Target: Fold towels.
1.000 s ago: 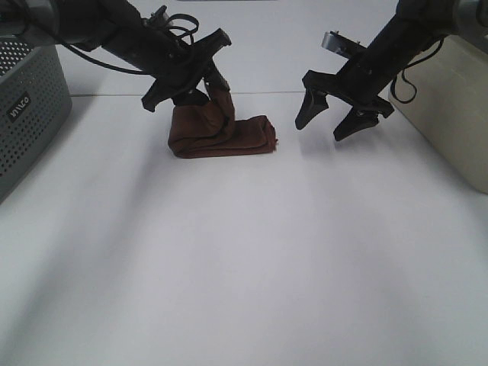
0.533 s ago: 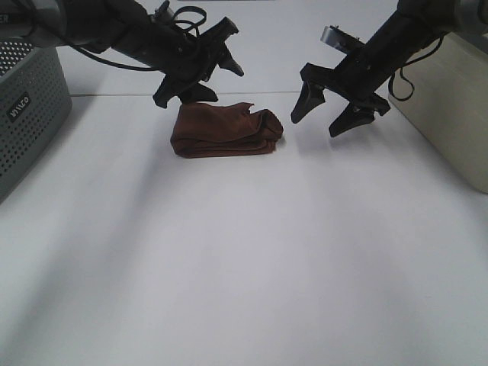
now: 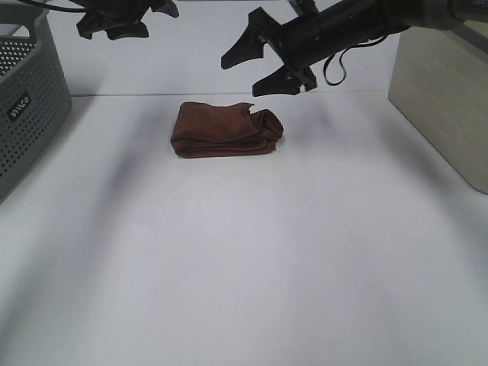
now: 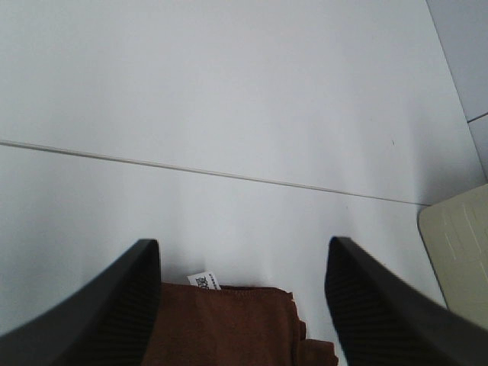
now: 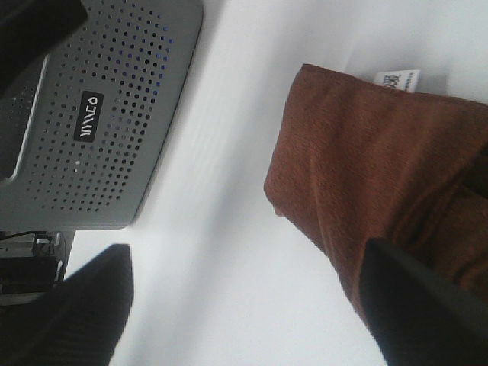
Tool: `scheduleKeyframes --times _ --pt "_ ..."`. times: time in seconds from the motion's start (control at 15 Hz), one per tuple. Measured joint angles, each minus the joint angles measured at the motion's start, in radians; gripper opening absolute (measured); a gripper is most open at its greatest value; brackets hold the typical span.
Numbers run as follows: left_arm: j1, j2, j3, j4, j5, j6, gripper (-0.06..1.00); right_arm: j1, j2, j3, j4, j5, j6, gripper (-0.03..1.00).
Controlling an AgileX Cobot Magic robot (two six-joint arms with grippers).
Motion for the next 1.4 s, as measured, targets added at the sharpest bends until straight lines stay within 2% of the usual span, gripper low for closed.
scheduleKeyframes --times 0.2,0.47,0.8,1.13,1.27,1.4 --pt "0.002 -0.018 0.000 0.023 0.002 0.000 0.60 0.056 0.067 -0.020 0.041 -0.062 -0.004 0.77" --pt "0.002 -0.018 0.000 0.027 0.023 0.000 0.60 0.034 0.140 -0.040 0.047 -0.095 -0.004 0.77" --pt "0.002 -0.019 0.000 0.031 0.026 0.000 0.60 0.015 0.151 -0.043 -0.080 -0.101 0.036 0.77" --pt "0.002 -0.030 0.000 0.042 0.069 0.000 0.60 -0.025 0.085 -0.043 -0.225 -0.048 0.086 0.77" --pt "0.002 -0.058 0.000 0.082 0.130 0.000 0.60 -0.041 0.036 -0.043 -0.302 0.006 0.117 0.77" --pt "0.002 -0.103 0.000 0.167 0.232 0.000 0.61 -0.042 -0.013 -0.043 -0.372 0.087 0.137 0.77"
